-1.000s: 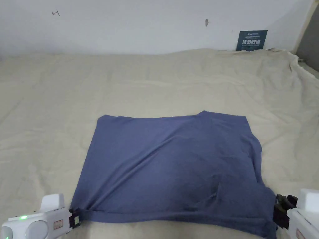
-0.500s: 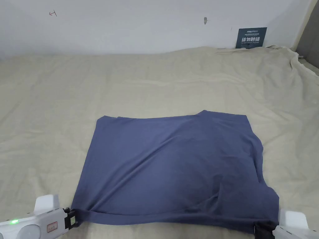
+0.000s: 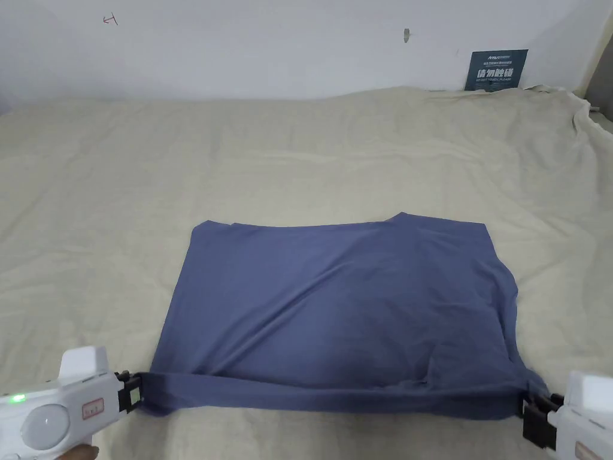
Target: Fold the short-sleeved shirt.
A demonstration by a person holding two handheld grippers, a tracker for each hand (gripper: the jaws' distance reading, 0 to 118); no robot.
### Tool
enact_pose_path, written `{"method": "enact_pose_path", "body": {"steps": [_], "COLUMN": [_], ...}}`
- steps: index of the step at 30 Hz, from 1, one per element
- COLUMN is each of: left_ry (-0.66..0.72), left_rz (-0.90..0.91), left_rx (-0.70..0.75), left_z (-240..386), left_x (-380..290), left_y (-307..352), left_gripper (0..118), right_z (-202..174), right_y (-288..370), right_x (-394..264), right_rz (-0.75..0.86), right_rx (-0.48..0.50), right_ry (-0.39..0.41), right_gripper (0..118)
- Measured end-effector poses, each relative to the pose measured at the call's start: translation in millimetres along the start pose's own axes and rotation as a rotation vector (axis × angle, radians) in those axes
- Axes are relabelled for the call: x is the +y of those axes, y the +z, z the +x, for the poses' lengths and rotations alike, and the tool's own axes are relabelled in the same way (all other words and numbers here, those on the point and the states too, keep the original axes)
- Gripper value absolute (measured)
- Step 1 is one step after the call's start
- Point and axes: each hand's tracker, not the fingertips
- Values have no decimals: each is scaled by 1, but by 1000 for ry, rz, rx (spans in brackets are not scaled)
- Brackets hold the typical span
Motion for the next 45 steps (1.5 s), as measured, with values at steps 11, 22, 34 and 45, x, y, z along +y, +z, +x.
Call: {"method": "enact_pose_path", "body": {"steps": [11,22,34,45], "left_ry": [-91,-128,-113,-141], "left_rz": [38,-126,-117,149], "left_rx": [14,87,95,-1], "left_z": [35,45,52,65], "left_x": [92,103,112,95], "left_y": [-42,-138,-123,-5], "left_gripper": [1,1,109,112], "right_z": [5,14,-2,-24], "right_y": [-75,-168,-132,8], "right_x": [96,111,109,114], "right_rz": [14,-145,-71,243], "right_rx": [-18,-84,-126,-30], "right_ry": [12,-81,-47,-18], "right_gripper": [6,6,98,98]}}
